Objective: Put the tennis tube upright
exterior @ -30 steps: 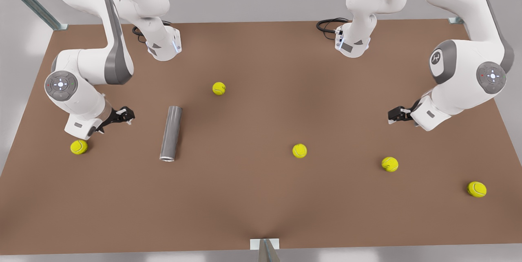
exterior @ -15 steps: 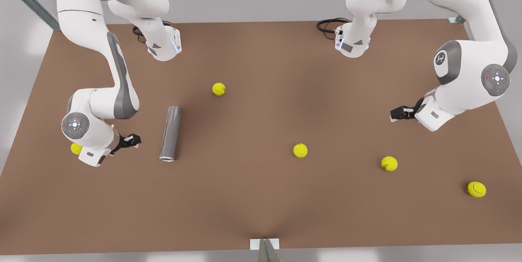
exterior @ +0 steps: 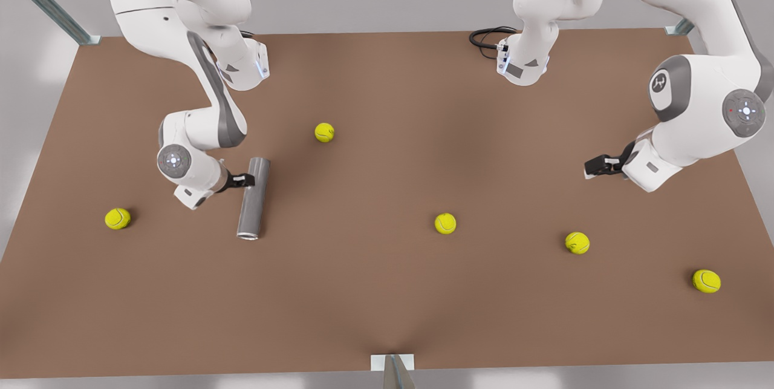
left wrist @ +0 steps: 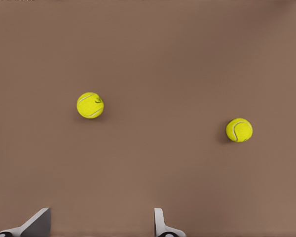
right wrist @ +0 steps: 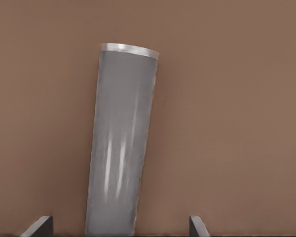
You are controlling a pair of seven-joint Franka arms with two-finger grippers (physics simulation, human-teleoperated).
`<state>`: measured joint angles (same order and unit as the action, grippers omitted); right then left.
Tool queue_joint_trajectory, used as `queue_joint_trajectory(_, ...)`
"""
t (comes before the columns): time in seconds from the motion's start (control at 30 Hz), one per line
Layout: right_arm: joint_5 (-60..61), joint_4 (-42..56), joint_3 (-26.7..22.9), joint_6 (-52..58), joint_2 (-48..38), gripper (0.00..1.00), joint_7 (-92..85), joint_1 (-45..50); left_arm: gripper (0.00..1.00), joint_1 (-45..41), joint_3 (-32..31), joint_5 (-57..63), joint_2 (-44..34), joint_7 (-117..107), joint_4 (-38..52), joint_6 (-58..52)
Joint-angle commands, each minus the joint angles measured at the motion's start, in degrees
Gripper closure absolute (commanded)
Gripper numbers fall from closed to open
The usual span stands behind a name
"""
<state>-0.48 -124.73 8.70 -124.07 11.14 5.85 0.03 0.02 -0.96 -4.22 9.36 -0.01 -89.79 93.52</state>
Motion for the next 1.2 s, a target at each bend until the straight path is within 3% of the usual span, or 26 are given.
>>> queue_joint_trajectory(0.0, 0.0, -1.0, 0.0, -0.2, -0.6, 0.0, 0.3, 0.0, 0.0, -0.1, 0.0, 0.1, -0.4, 0.1, -0.1, 0.1)
queue_joint_trajectory(0.47, 2.1, -14.8, 3.4, -16.9, 1.5, 0.0, 7.2, -0.2, 0.0, -0.5, 0.0, 0.1, 0.3, -0.1, -0.3, 0.6)
queue_joint_trajectory(0.93, 0.4, -6.0, 3.3, -20.2, 8.9, 0.0, 7.4, -2.7, 0.0, -0.1, 0.0, 0.2, 0.8, 0.1, -0.4, 1.8)
queue_joint_trajectory(1.17, 0.7, -6.8, 3.3, -23.4, 10.7, 0.0, 7.9, -2.1, 0.0, -0.1, 0.0, 0.2, 1.5, 0.1, -0.4, 2.3)
